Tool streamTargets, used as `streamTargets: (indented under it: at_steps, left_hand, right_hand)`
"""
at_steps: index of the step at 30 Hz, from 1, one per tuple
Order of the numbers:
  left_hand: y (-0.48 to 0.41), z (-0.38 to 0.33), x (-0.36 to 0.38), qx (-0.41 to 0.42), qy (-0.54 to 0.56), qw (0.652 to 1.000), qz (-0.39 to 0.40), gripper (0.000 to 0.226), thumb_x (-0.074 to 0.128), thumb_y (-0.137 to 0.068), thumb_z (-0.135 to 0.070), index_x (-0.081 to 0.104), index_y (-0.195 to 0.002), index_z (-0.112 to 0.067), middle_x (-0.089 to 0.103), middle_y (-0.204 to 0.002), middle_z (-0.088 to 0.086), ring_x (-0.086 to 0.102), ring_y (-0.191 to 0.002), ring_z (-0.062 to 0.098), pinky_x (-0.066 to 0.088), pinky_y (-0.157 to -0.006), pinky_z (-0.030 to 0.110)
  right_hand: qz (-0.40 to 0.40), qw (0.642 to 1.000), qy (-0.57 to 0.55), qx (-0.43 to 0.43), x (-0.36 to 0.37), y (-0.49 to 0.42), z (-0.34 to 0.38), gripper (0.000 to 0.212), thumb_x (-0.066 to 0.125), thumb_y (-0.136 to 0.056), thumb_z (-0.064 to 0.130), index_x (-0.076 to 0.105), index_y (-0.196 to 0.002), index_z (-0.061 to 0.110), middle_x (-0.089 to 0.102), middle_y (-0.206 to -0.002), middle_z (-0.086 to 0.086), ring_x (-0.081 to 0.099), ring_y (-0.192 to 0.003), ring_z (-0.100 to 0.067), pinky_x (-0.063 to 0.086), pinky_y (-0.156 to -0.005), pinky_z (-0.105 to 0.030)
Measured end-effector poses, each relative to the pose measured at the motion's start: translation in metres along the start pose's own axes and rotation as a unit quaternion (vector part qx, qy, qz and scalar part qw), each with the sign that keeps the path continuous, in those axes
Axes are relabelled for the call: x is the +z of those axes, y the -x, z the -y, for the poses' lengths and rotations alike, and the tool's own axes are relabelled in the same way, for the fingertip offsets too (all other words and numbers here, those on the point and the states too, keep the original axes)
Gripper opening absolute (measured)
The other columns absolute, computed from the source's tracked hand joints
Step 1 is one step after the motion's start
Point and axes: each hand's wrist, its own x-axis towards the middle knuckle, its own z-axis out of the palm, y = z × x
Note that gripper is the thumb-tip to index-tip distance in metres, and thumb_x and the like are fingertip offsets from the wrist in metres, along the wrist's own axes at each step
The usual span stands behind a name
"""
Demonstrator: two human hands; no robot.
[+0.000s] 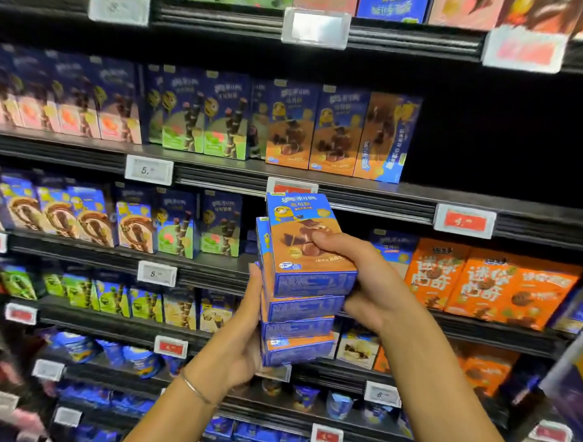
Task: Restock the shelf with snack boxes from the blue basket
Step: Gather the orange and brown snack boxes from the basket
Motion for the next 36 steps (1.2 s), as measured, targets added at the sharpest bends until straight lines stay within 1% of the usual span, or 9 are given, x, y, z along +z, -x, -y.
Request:
streamTargets:
  at_steps: [3,6,8,12,17,21,28,31,36]
  left_hand:
    - [-0.007,0.005,-0.004,-0.016,0.016,1.000,-0.017,0.085,0.040,-0.094,-0.085,0.044,-0.159,-0.031,0.048,-0.163,0.005,0.051,-0.146,0.029,0.044,-0.114,0.049]
    - [-0.011,0.011,-0.002,-0.024,0.000,0.999,-0.035,0.091,0.041,-0.093,-0.086,0.038,-0.163,-0.028,0.048,-0.162,0.004,0.054,-0.142,0.027,0.039,-0.115,0.045]
    - [-0.012,0.012,-0.007,-0.022,0.001,0.999,-0.043,0.091,0.044,-0.091,-0.086,0.043,-0.160,-0.027,0.054,-0.157,0.005,0.056,-0.139,0.029,0.040,-0.115,0.046]
    - [-0.003,0.008,-0.015,-0.040,0.050,0.997,-0.039,0.095,0.059,-0.077,-0.090,0.064,-0.145,-0.023,0.064,-0.147,0.013,0.063,-0.132,0.038,0.052,-0.105,0.055]
    - [0.005,-0.005,-0.015,-0.027,0.049,0.996,-0.064,0.096,0.061,-0.069,-0.090,0.073,-0.134,-0.021,0.069,-0.139,0.016,0.070,-0.122,0.040,0.062,-0.087,0.053]
    - [0.008,-0.018,-0.024,-0.034,0.032,0.998,-0.049,0.098,0.062,-0.069,-0.090,0.071,-0.138,-0.020,0.065,-0.144,0.016,0.066,-0.128,0.040,0.060,-0.093,0.054]
    - [0.007,-0.041,-0.054,-0.084,0.013,0.996,-0.002,0.094,0.073,-0.070,-0.083,0.067,-0.142,-0.022,0.063,-0.147,0.015,0.064,-0.131,0.040,0.058,-0.096,0.054]
    - [0.001,-0.051,-0.063,-0.106,0.011,0.994,0.016,0.097,0.072,-0.070,-0.084,0.066,-0.143,-0.021,0.063,-0.147,0.015,0.064,-0.131,0.039,0.058,-0.096,0.053]
    - [-0.006,-0.065,-0.074,-0.129,-0.002,0.991,0.036,0.099,0.068,-0.066,-0.088,0.070,-0.139,-0.021,0.066,-0.144,0.015,0.067,-0.127,0.037,0.059,-0.094,0.052]
  right_hand:
    - [-0.016,0.999,0.006,-0.050,-0.002,0.000,0.007,0.042,0.070,-0.074,0.017,0.067,-0.113,0.000,0.071,-0.096,-0.016,0.067,-0.083,-0.029,0.056,-0.081,-0.037]
    - [-0.022,0.997,0.021,-0.073,-0.006,-0.002,0.012,0.027,0.069,-0.082,0.010,0.066,-0.108,0.003,0.072,-0.088,-0.013,0.068,-0.081,-0.028,0.057,-0.075,-0.034]
    - [-0.021,0.996,0.034,-0.076,-0.009,-0.004,0.015,0.024,0.070,-0.083,0.011,0.067,-0.106,0.004,0.072,-0.089,-0.013,0.068,-0.080,-0.027,0.056,-0.074,-0.033]
    - [-0.010,0.996,0.043,-0.083,-0.014,-0.009,0.030,0.041,0.073,-0.079,0.013,0.066,-0.116,-0.002,0.072,-0.099,-0.018,0.069,-0.079,-0.026,0.056,-0.071,-0.033]
    - [-0.054,0.983,0.100,-0.145,-0.012,-0.038,0.060,0.024,0.067,-0.088,0.001,0.068,-0.112,0.002,0.073,-0.094,-0.014,0.070,-0.076,-0.021,0.057,-0.069,-0.030]
    - [-0.121,0.969,0.123,-0.174,-0.001,-0.073,0.075,0.038,0.071,-0.086,-0.002,0.060,-0.122,0.001,0.074,-0.111,-0.014,0.074,-0.095,-0.029,0.060,-0.088,-0.045]
    - [-0.228,0.912,0.236,-0.245,0.024,-0.136,0.088,0.047,0.083,-0.078,0.010,0.056,-0.117,0.012,0.073,-0.112,-0.010,0.074,-0.097,-0.023,0.060,-0.089,-0.044]
    - [-0.277,0.875,0.319,-0.237,0.029,-0.159,0.080,0.054,0.087,-0.073,0.019,0.054,-0.116,0.012,0.073,-0.108,-0.006,0.072,-0.098,-0.024,0.057,-0.091,-0.049]
    - [-0.360,0.802,0.412,-0.240,0.028,-0.174,0.070,0.053,0.083,-0.074,0.035,0.057,-0.115,0.013,0.068,-0.112,-0.003,0.065,-0.105,-0.022,0.053,-0.094,-0.046]
